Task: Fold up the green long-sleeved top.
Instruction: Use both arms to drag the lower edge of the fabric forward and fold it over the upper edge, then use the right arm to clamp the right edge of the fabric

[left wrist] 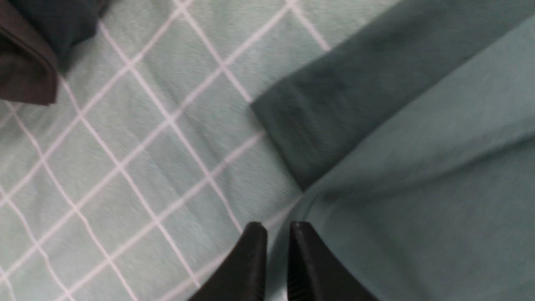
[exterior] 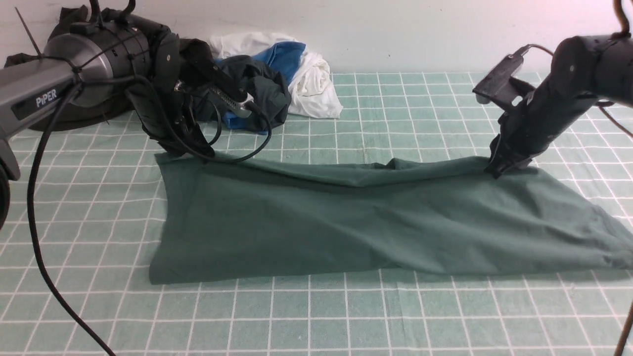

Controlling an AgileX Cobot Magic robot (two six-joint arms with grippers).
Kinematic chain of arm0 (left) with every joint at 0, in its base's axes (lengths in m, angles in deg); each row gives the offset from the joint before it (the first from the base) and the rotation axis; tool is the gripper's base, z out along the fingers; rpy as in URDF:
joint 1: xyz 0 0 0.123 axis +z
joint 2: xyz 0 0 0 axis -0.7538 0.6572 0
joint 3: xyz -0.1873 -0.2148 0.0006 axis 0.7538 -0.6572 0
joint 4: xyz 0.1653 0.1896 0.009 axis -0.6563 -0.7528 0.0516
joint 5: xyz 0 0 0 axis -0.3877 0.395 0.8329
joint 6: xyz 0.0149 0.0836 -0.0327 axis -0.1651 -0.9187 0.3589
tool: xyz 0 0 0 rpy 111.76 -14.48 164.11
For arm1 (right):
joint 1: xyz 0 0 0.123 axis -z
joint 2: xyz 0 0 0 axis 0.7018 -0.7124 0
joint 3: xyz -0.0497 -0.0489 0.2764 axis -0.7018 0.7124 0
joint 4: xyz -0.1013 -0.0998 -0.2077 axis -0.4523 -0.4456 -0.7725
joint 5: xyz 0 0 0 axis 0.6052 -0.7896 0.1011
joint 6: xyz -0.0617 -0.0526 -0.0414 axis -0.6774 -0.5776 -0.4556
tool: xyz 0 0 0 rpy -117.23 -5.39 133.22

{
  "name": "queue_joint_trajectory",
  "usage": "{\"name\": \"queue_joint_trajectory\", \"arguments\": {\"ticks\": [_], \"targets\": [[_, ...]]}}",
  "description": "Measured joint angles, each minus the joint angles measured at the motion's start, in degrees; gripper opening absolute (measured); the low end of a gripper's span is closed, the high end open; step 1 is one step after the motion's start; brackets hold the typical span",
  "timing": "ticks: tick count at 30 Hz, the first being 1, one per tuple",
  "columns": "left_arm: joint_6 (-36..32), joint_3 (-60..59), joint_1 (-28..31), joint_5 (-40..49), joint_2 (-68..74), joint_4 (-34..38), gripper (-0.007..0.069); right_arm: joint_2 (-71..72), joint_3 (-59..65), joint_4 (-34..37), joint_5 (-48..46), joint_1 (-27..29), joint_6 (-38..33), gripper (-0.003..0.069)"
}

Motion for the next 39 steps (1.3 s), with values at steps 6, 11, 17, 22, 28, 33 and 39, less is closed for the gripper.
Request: {"name": "queue_joint_trajectory", "arguments": {"ticks": [6, 11, 17, 22, 28, 33, 39], "targets": [[9.16, 1.54, 1.32, -3.36, 1.17, -1.36, 0.0255, -0.22, -3.19, -6.05, -0.08, 0.06, 19.46, 0.0394], [17.62, 4.28, 1.09, 2.37, 1.17, -1.4, 0.033, 1.16, -4.15, -1.39, -9.0, -1.71, 26.1, 0.0435], [18.41, 5.05, -0.71, 8.03, 1.1, -1.26, 0.0251, -1.99, -4.15, 10.31, -9.07, -9.0, 20.82, 0.0439], [18.1, 5.05, -1.58, 12.4, 0.44, -1.05, 0.011, -7.51, -4.15, 12.1, 1.96, -12.47, 21.11, 0.0439], [15.32, 5.12, -2.22, 15.57, -0.13, 0.73, 0.0004, -9.46, -4.4, 11.84, 17.21, -10.65, 31.52, 0.0439], [14.26, 5.14, -2.22, 16.8, -0.13, 2.95, -0.0003, -7.53, -8.12, 7.9, 11.79, -5.03, 36.36, 0.0439], [10.57, 3.78, -2.22, 20.14, -0.17, 10.21, -0.0003, 0.66, -9.06, 0.02, -5.65, 1.62, 34.34, 0.044]]}}
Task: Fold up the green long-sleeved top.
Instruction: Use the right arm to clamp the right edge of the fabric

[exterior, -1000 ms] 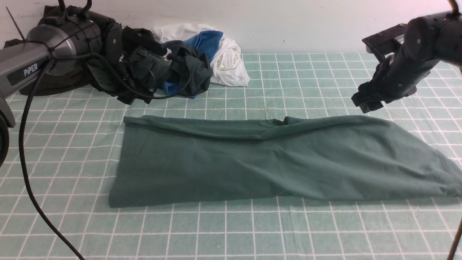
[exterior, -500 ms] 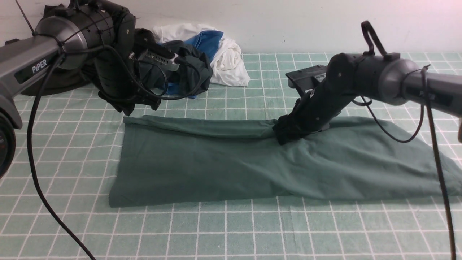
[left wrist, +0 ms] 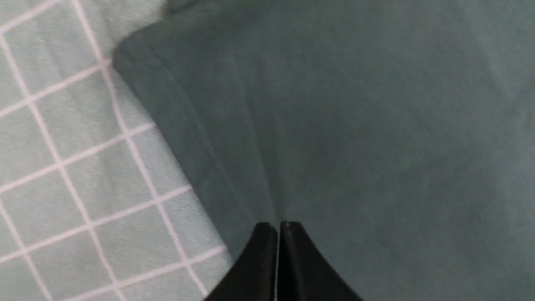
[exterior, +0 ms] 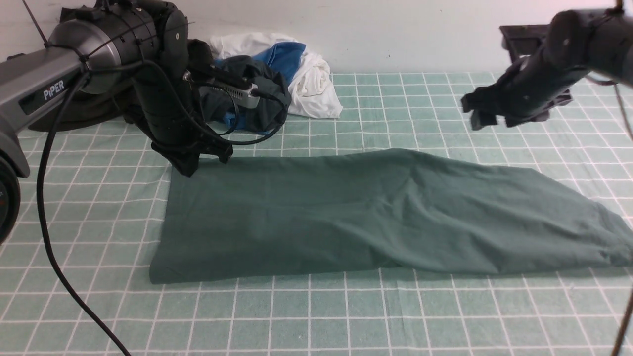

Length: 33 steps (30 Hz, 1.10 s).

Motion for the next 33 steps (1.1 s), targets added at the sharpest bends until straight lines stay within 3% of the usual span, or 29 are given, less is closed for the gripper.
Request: {"name": "queue_joint_trajectory", "arguments": {"ticks": [7, 12, 18, 29, 33], "targets": [[-1.29, -9.8, -0.14, 1.15, -1.17, 2.59, -0.0003, 12.1, 14.04, -2.35, -3.6, 6.87, -0.81, 0.044], [-1.29, -16.63, -0.14, -2.3, -1.73, 2.59, -0.0003, 18.76, 27.83, -2.35, -0.41, 12.96, -0.55, 0.044], [-1.42, -20.31, -0.14, -6.61, -2.36, 3.63, -0.0003, 15.45, 35.16, -2.29, 5.76, 20.51, 2.44, 0.0442], [-1.46, -20.4, -0.14, -6.63, -2.42, 3.69, -0.0003, 7.72, 34.83, 3.48, 8.77, 21.12, -2.61, 0.0446], [-1.46, -20.4, -0.14, -6.55, -2.42, 3.69, -0.0003, 7.78, 34.76, 3.79, 8.77, 20.76, -3.9, 0.0378]]}}
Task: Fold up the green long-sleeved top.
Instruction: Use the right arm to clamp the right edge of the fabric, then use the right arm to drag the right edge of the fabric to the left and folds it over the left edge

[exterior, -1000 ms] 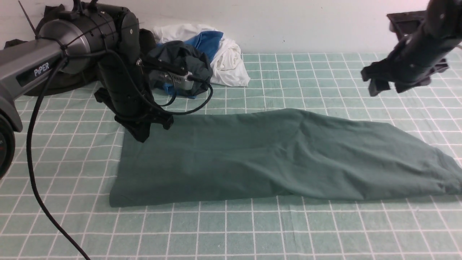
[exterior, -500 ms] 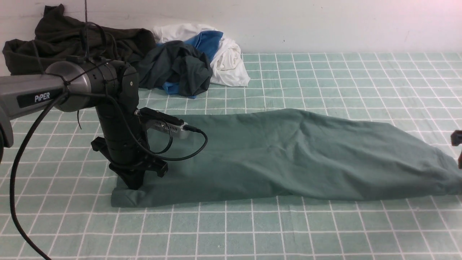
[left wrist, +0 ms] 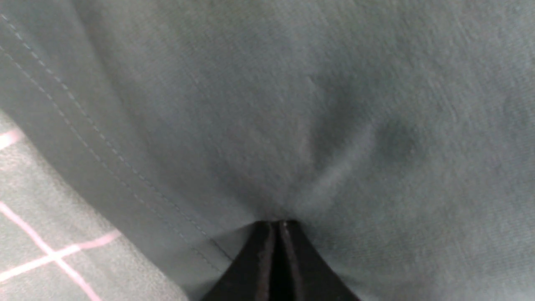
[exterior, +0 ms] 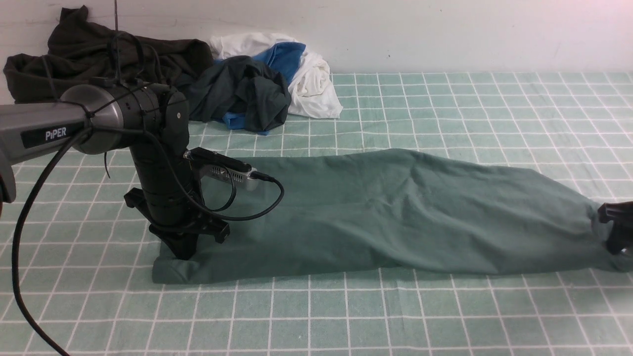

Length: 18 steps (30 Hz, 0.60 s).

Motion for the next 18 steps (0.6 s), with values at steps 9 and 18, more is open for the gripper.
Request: {"name": "queue_joint_trajectory", "arguments": {"ticks": [9, 18], "targets": [[0.0, -0.65, 0.0, 0.22, -2.79, 0.0, -0.0003, 6.76, 0.42, -3.89, -0.19, -0.48, 0.4, 0.0031], [-0.2, -0.71, 0.0, 3.34, -22.99, -0.43, -0.0003, 26.0, -6.25, -4.63, -5.28, -7.92, 0.72, 0.0029]]}}
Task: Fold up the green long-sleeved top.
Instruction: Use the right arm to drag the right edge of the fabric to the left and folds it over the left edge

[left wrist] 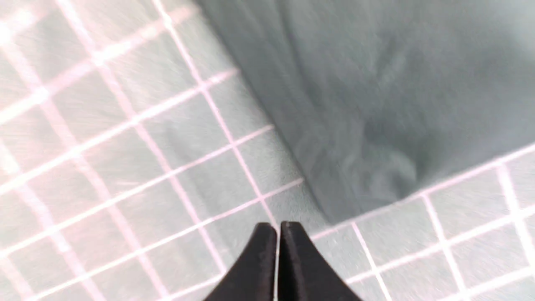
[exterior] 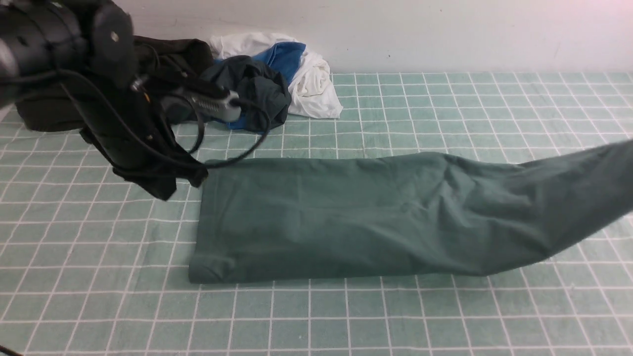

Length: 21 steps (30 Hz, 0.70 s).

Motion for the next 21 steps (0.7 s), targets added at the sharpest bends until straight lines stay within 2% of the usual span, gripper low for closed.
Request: {"name": "queue_joint_trajectory", "arguments": {"ticks": [1, 2, 3, 5, 6, 10, 11, 14, 21], "targets": [[0.05, 0.0, 0.0, 0.12, -3.12, 0.0, -0.0003, 1.43, -1.78, 1.85, -0.25, -3.35, -1.32, 0.0029], [0.05, 0.0, 0.0, 0.12, -3.63, 0.0, -0.0003, 1.66, -2.15, 2.17, -0.25, -3.96, -1.32, 0.0029], [0.05, 0.0, 0.0, 0.74, -7.95, 0.06, -0.0003, 2.91, -5.38, 5.27, -0.39, -9.61, -3.47, 0.0029], [0.05, 0.0, 0.0, 1.79, -11.47, 0.23, -0.0003, 2.84, -8.12, 7.86, -0.04, -14.78, -4.85, 0.0029], [0.05, -0.08, 0.0, 2.37, -14.03, 0.23, -0.0003, 2.16, -9.52, 9.68, 0.56, -19.17, -5.42, 0.0029], [0.51, -2.37, 0.0, 3.24, -21.96, 0.08, -0.0003, -2.89, -13.25, 12.41, 4.32, -29.25, -5.96, 0.0029], [0.52, -2.93, 0.0, 3.24, -22.39, -0.06, -0.0003, -3.69, -13.64, 12.5, 4.89, -29.75, -5.96, 0.0029], [2.34, -9.53, 0.0, 3.24, -29.98, -2.37, -0.0003, -12.25, -17.96, 14.06, 8.71, -37.55, -6.02, 0.0029], [8.09, -25.31, 0.0, 3.18, -44.16, -9.08, -0.0003, -29.14, -28.72, 16.74, 11.86, -47.4, -6.14, 0.0029]]}}
